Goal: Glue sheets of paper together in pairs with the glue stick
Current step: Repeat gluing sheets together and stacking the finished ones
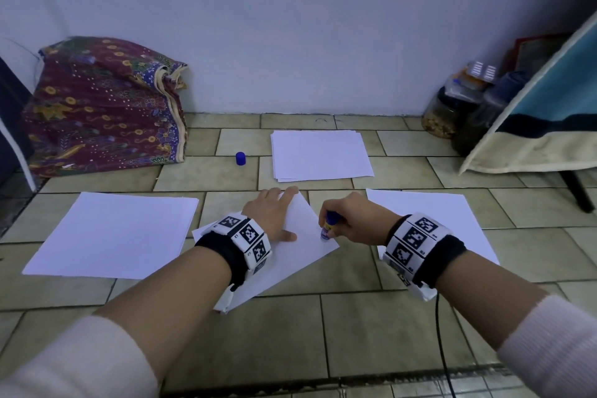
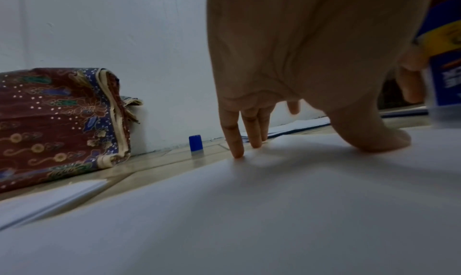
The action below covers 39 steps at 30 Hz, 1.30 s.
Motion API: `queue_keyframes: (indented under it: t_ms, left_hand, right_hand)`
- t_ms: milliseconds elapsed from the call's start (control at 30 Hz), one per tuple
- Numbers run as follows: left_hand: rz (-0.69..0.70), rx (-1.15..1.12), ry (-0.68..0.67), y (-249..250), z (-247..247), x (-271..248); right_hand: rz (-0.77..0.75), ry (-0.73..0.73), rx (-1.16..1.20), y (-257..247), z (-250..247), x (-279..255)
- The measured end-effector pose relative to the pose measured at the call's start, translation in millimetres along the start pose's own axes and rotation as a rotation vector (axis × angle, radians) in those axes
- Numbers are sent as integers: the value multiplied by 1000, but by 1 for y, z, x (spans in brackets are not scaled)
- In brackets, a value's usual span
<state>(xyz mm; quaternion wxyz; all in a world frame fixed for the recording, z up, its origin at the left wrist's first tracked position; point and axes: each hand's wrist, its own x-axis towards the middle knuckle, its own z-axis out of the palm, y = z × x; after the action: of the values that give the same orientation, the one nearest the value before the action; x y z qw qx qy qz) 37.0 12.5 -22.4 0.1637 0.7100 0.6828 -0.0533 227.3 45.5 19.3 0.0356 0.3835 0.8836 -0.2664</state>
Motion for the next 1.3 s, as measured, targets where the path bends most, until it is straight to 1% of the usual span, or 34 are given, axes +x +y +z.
queue_keyframes:
  t_ms: [67,200,233,300,367,433,500,567,633,700,833,967,1133,1300]
  left_hand:
    - [17,1,-15,2,-2,-1]
    - [38,121,-37,4,-3,-5]
    - [35,165,-21,4,-2,-6]
    - [50,234,29,2,-1,-9]
    - [130,214,43,3,-2,-12]
    - [211,176,-25,2,-3,-14]
    - [229,181,-88,0,-4,-16]
    - [228,223,-104,-2,-6,-18]
    - [217,273,-115,-2,-9,-20]
    - [186,278,-87,-3,-9,-22]
    - [79,148,-30,-5,-3,-22]
    - [24,22,25,-8,0,-22]
    - [-21,43,-36,-8,-5,-22]
    - [-52,20,-31,-8,-6,-20]
  right_hand:
    - [3,-17,0,3,0,-4]
    - [15,-58,-12,6,-5,-4]
    - [16,-33,-1,6,-7,-4]
    - [12,62,77,10,-11,-2]
    - [18,169,165,14,-14,0]
    - [43,238,191,15,-16,4]
    - [75,281,204,15,-16,10]
    - [111,328,231,14,-15,16]
    - [140,371,274,13,-13,23]
    - [151,394,299,11,-12,30]
    - [171,367,308,3,-7,47]
    - [222,368,310,-5,-2,63]
    - [194,348,267,-19,2,78]
    - [152,327,202,-32,3,90]
